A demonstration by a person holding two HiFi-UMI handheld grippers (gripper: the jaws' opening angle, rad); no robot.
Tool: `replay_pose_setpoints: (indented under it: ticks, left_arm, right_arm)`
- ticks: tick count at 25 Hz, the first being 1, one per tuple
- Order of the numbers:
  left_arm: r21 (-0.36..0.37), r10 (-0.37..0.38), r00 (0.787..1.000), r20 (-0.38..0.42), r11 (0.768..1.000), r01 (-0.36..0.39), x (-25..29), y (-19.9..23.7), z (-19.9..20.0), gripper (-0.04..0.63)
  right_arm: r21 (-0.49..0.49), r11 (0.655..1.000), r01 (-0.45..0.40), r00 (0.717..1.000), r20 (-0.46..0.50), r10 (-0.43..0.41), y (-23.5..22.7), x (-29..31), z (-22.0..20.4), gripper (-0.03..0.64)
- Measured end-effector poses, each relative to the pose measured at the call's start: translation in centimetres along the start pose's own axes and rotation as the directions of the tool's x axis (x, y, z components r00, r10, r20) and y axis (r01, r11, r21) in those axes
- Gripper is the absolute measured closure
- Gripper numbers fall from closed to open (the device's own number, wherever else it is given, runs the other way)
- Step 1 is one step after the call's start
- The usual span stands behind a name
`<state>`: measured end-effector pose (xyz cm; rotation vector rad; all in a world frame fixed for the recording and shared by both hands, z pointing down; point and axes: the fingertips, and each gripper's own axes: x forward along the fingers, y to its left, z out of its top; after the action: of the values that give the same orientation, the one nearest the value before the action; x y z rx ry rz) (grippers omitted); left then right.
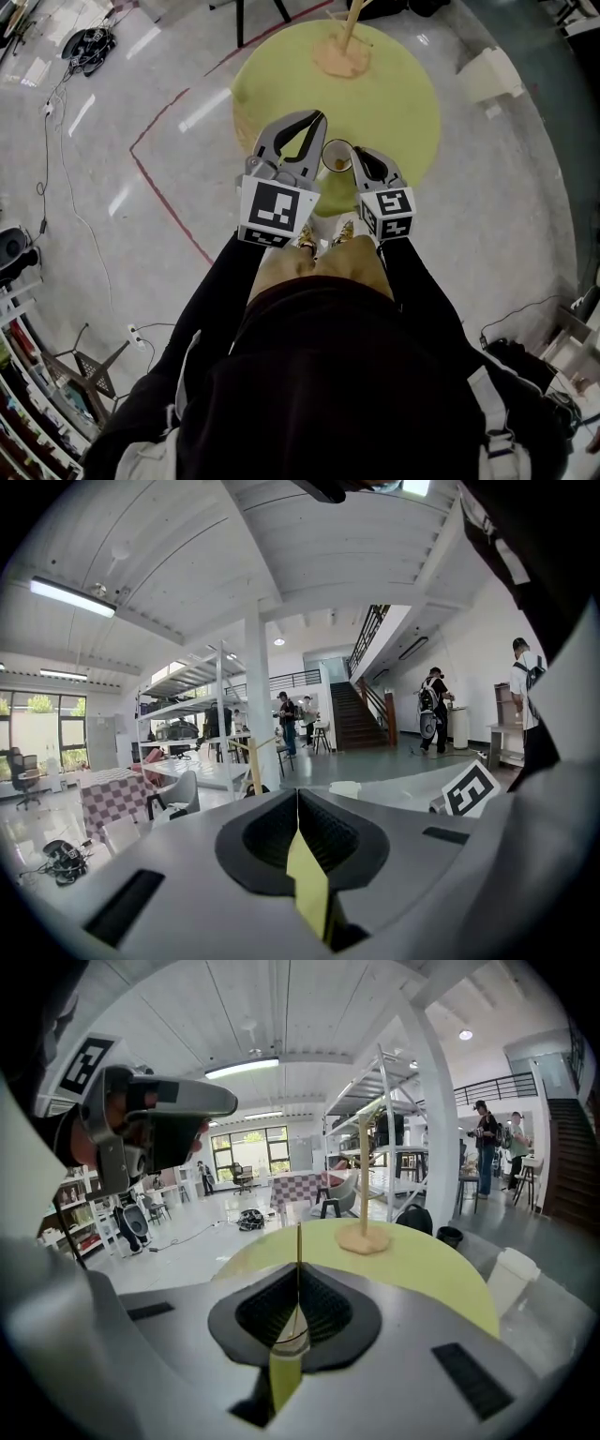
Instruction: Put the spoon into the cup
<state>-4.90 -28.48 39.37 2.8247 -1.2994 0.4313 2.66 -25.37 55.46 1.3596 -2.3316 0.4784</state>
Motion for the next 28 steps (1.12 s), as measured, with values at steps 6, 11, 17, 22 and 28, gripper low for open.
replay_pose_setpoints:
  ticks: [6,11,17,22,28]
  left_arm:
    - [-0.002,-0.009,1.0,-0.009,1.0,0.009,0.3,0.0,-0.3,0.575]
    - [-0.002,-0.01,1.0,-0.013,1.0,0.01,0.3,0.1,-0.3,0.575]
    - [-0.004,-0.015,1.0,-0.015,1.0,0.015,0.5,0.2,-0.4,0.575]
    - [-0.009,-0.014,1.0,-0.016,1.0,0.013,0.4,0.3,-0.5,0.575]
    - [-0.005,-0.01,1.0,-0.005,1.0,0.01,0.4,0.4,-0.3,0.575]
  right_arm:
    - [-0.008,0.999,0.048,0.998,-0.045,-0.048,-0.7,0.3,-1.0,0.588]
    - [-0.007,0.999,0.045,0.998,-0.053,-0.046,-0.7,0.4,-1.2,0.588]
    - [-0.018,0.999,0.032,0.998,-0.062,-0.033,-0.6,0.6,-1.3,0.586]
    - [-0.019,0.999,0.045,0.997,-0.067,-0.046,-0.5,0.6,-1.4,0.437]
    - [-0.016,0.999,0.048,0.997,-0.058,-0.049,-0.6,0.4,-1.3,0.407]
